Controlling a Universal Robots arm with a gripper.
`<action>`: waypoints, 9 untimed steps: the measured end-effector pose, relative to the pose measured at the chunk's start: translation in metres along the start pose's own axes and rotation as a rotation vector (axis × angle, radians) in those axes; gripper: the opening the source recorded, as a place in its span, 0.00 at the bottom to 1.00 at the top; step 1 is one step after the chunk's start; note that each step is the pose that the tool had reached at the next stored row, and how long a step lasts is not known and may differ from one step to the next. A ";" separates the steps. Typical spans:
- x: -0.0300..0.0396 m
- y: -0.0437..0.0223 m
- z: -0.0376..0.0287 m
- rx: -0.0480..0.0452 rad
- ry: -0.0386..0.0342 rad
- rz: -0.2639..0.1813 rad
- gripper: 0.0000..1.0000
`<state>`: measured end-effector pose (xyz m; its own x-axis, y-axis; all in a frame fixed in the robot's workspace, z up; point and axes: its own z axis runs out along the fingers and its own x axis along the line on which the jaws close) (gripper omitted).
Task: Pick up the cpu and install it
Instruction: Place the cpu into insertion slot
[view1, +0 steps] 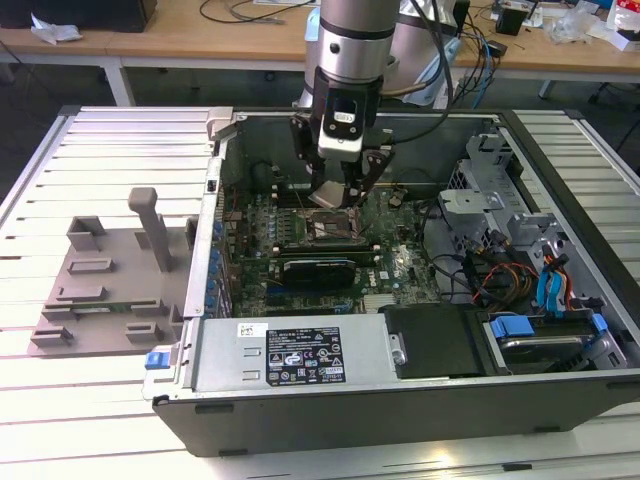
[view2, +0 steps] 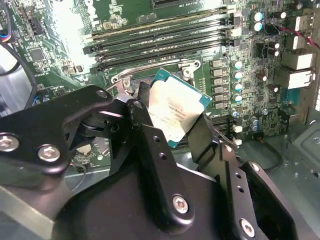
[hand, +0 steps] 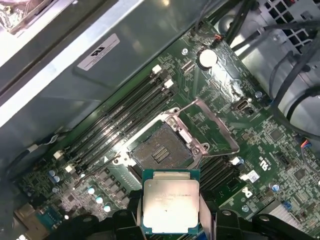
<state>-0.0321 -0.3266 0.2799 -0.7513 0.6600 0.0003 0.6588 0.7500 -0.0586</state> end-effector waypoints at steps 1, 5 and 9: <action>0.0000 0.0000 0.0003 0.0000 0.0011 0.019 0.55; 0.0000 0.0001 0.0012 -0.0001 0.0041 0.070 0.55; 0.0000 0.0001 0.0018 0.0000 0.0060 0.103 0.55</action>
<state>-0.0321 -0.3266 0.2781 -0.6797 0.7335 0.0003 0.7323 0.6785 -0.0585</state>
